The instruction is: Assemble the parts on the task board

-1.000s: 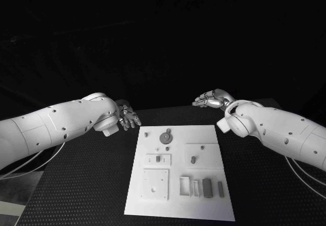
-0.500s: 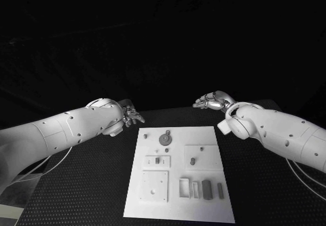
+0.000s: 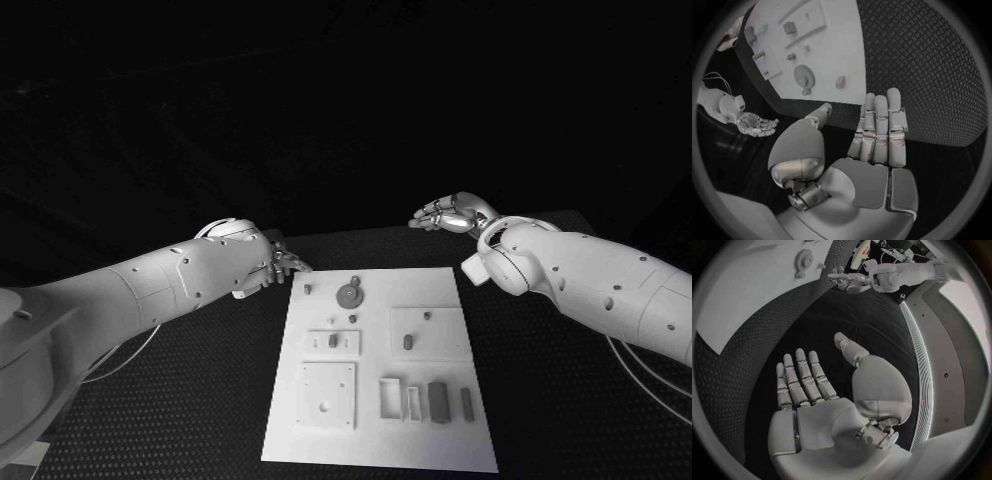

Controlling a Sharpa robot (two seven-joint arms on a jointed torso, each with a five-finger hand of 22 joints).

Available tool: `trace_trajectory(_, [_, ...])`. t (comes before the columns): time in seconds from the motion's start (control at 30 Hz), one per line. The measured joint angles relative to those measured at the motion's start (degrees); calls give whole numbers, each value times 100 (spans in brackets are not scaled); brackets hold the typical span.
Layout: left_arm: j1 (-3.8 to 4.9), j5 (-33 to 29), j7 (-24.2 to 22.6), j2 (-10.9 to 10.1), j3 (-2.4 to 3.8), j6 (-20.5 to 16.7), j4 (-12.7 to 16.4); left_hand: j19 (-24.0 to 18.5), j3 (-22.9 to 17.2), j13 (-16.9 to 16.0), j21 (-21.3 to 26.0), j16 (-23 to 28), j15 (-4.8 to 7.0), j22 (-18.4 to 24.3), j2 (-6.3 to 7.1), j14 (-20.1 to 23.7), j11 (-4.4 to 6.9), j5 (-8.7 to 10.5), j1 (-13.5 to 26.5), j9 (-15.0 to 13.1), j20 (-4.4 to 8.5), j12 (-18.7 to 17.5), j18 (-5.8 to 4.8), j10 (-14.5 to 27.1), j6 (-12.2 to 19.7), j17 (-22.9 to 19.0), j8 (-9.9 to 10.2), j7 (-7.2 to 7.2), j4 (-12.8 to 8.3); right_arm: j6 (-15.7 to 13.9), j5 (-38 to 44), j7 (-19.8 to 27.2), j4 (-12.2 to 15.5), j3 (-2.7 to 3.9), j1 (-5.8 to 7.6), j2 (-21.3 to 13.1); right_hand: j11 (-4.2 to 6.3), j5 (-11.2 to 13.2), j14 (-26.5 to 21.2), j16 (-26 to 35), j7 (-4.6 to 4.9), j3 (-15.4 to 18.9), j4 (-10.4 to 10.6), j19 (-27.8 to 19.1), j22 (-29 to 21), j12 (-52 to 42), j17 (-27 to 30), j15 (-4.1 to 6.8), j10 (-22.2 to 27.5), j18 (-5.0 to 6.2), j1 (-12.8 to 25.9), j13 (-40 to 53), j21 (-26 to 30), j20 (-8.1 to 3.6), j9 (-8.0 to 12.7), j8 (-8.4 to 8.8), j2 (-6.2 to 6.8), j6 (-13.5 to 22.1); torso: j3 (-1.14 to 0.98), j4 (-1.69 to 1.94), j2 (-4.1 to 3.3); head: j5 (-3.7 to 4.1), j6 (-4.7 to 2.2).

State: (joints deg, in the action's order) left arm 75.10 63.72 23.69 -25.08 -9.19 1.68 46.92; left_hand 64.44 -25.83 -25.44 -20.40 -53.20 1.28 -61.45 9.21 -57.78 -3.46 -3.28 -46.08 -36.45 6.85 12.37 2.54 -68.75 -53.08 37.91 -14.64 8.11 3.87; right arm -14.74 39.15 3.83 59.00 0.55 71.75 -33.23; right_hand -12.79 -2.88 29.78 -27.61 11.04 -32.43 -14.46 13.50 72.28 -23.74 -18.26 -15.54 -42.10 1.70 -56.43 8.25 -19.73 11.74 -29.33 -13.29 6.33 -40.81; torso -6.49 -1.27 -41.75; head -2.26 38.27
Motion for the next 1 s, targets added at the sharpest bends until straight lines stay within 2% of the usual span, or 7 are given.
trace_trajectory(0.03, [-5, 3, 3, 24, 0, 48, -37, 0, 59, 0, 0, -21, 7, -23, -69, -7, -1, 0, -20, 17, 0, 0, 0, -36, -23, 27, 0, 3, 9, 0, 0, 0, 2, 0, 0, 0, 0, 0, 0, 0, 0, 0, 0, 0, 0, 0, 0, 0, 0, -1, 0, 0, 0, 0, 0, 0, 0, 0, -1, -4, -3, -2, 1])
trace_trajectory(0.2, [-12, 6, 7, 106, 2, 227, -178, 20, 229, -13, -44, -26, 26, -92, -234, -27, 21, 0, -142, 76, 19, 0, 0, -58, -63, 108, 0, -29, 26, 0, 0, 1, 25, 0, 0, -8, 0, 0, 0, 0, 0, 0, 0, 0, 0, 0, 0, 0, 0, 0, 0, 0, 0, 0, 0, 0, 0, 0, -7, -19, -15, -6, 1])
trace_trajectory(0.5, [-12, -168, -7, 176, 2, 497, -237, 44, 462, -32, -67, -49, 47, -183, -463, -48, 39, 0, -356, 164, 37, 0, 0, -117, -139, 223, -29, -45, 15, 0, 0, 2, 27, 0, 0, -4, 0, 0, 0, 0, 0, 0, 0, 0, 5, 0, 0, 0, 0, 0, 0, -5, 0, 0, 0, 0, 0, 0, -11, -19, -18, 7, 34])
trace_trajectory(0.57, [-16, -220, -12, 209, 2, 550, -240, 26, 530, -36, -66, -49, 47, -207, -523, -49, 40, -49, -416, 195, 55, -35, 0, -118, -153, 254, -29, -59, -7, 0, 0, 2, 29, 0, 0, -1, 0, 0, 0, 0, 0, 0, 0, 0, 5, 0, 0, 0, 0, 0, 0, -5, 0, 0, 5, 0, 0, 0, -12, -18, -18, 10, 37])
trace_trajectory(0.63, [-25, -254, -16, 224, 3, 584, -242, 16, 603, -42, -67, -48, 48, -231, -572, -49, 21, -242, -465, 230, 64, -39, -1, -138, -163, 287, -29, -55, -6, 0, 0, 3, 29, 0, 0, 2, 0, 0, 0, 0, 0, 0, 0, 0, 5, 0, 0, 0, 0, 0, 0, -5, 0, 0, 5, 0, 0, 0, -11, -18, -18, 11, 39])
trace_trajectory(0.7, [-33, -277, -21, 228, 3, 614, -242, 16, 623, -44, -67, -48, 48, -242, -582, -49, 23, -334, -528, 252, 64, -39, -1, -140, -177, 308, -29, -45, -14, 0, 0, 3, 28, 0, 0, 4, 0, 0, 0, 0, 0, 0, 0, 0, 5, 0, 0, 0, 0, 0, 0, -6, 0, 0, 5, 0, 0, 0, -10, -19, -18, 13, 42])
trace_trajectory(1.0, [-35, -335, -48, 229, 3, 653, -208, 15, 669, -54, -67, -48, 67, -262, -610, -68, 41, -366, -574, 275, 64, -39, -2, -160, -198, 336, -29, -65, -55, 0, 0, 3, 23, 0, 0, 7, 0, 0, 0, 0, 0, 0, 0, 0, 10, 0, 5, 0, 0, -1, 0, -11, 0, 0, 5, 0, 0, 0, -7, -15, -12, 27, 52])
